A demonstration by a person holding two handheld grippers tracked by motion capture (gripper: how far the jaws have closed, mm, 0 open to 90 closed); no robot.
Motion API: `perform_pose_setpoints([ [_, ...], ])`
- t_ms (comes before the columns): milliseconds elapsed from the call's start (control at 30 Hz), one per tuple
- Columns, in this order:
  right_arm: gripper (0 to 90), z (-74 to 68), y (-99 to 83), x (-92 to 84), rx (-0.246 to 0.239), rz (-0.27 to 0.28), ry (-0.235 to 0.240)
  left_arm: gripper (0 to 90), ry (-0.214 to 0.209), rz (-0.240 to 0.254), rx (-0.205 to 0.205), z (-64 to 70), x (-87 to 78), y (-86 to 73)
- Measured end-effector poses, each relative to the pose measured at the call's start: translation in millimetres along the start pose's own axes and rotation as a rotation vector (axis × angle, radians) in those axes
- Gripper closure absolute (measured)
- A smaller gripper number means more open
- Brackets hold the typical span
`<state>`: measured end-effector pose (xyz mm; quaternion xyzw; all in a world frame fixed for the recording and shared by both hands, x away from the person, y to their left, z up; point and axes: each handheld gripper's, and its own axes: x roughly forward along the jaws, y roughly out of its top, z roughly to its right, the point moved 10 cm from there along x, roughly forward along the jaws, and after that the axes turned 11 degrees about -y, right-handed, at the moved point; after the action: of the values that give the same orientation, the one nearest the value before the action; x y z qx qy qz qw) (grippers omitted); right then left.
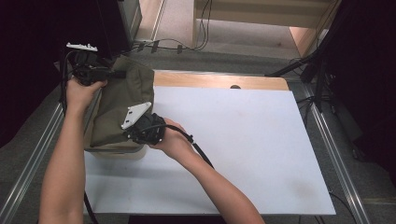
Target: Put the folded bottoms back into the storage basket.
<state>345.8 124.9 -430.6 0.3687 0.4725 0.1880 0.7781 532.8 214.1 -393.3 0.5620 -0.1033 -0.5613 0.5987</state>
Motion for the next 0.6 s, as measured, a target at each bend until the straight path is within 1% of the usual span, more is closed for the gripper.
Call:
perform_pose_setpoints([
  [233,82.4,-3.4,3.0,8.2,0.002,-0.011,0.003,69.6,0.008,0.002,0.015,-4.8,-4.0,-1.8],
  [300,82.4,-3.8,4.3,10.2,0.008,-0.012,0.001,69.7,0.003,0.008,0.017,-5.5,-4.7,-1.6],
  [367,82.4,-5.1,5.2,12.0,0.016,-0.018,0.006,69.7,0.006,0.001,0.019,-7.3,-5.2,-3.3],
  [467,82.4,-7.2,5.6,16.1,0.011,-0.022,0.006,69.6,0.006,-0.007,0.018,-9.7,-4.9,-6.3],
  [600,82.3,-9.3,4.6,22.2,0.014,-0.035,0.009,69.6,0.013,-0.012,0.03,-12.3,-5.1,-8.0],
])
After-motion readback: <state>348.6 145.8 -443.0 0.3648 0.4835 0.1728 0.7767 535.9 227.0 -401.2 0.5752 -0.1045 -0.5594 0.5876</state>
